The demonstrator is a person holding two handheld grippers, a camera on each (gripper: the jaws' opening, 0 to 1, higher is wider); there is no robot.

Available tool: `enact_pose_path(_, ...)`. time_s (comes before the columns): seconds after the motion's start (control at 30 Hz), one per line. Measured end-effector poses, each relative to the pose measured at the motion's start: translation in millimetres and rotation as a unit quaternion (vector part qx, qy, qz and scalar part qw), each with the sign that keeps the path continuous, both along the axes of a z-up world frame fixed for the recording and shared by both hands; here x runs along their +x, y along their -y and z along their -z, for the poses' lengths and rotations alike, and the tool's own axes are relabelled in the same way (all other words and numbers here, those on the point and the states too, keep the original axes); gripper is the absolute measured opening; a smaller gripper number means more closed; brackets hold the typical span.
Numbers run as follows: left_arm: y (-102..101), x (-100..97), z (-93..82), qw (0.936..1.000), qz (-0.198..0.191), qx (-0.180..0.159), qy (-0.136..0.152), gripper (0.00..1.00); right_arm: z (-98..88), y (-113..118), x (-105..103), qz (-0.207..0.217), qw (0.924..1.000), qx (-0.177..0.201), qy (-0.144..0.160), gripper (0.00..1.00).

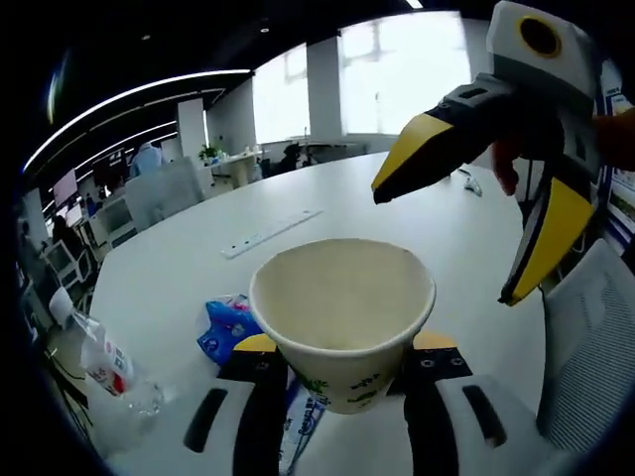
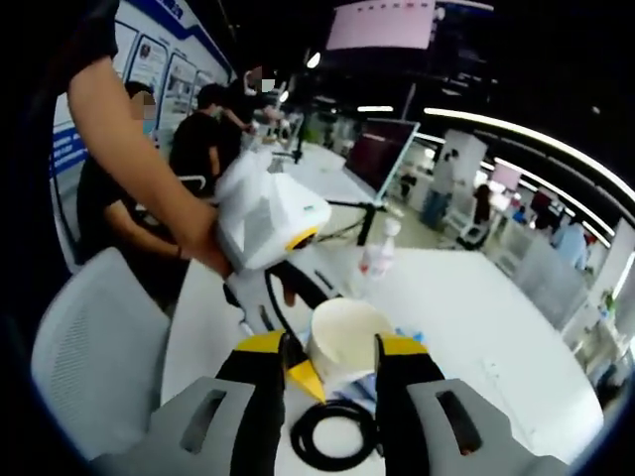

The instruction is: Arrange the tabletop items into an orderly group along one side of the table until the central work area is clear of visible clutter.

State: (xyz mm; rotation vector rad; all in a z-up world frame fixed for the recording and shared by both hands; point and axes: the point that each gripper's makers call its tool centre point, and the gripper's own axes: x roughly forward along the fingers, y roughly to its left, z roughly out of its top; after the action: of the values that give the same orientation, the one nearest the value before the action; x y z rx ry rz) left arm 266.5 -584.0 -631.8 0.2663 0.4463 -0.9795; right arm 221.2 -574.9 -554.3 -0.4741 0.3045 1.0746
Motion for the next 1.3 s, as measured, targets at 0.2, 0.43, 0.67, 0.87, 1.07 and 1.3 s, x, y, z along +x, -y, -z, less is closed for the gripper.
enact_pose_path(0.2,-6,5.7,-1.2,0.9999,-0.015,-0.006,0.000,0.45,-1.8,-1,0,0.004,0.9998,0.018,-0.004,0.40)
enact_pose_path(0.43,-16,10.1,1.0,0.9994,-0.032,-0.008,-0.004,0.45,-2.1,1,0,0.014,0.9991,0.038,-0.013,0.54)
enact_pose_path(0.67,-22,14.2,0.7,0.9990,-0.043,-0.007,-0.002,0.45,-1.8,3,0,0.027,0.9977,0.056,-0.028,0.66)
enact_pose_path(0.87,-25,16.7,-1.7,0.9987,-0.050,-0.010,-0.002,0.45,-2.5,5,2,0.037,0.9964,0.069,-0.031,0.79)
enact_pose_path(1.07,-31,20.5,-1.1,0.9980,-0.061,-0.012,-0.003,0.45,-1.4,11,2,0.051,0.9944,0.083,-0.041,0.90)
enact_pose_path(1.3,-37,24.9,1.0,0.9967,-0.079,-0.015,-0.009,0.45,0.4,17,2,0.069,0.9917,0.096,-0.051,0.99)
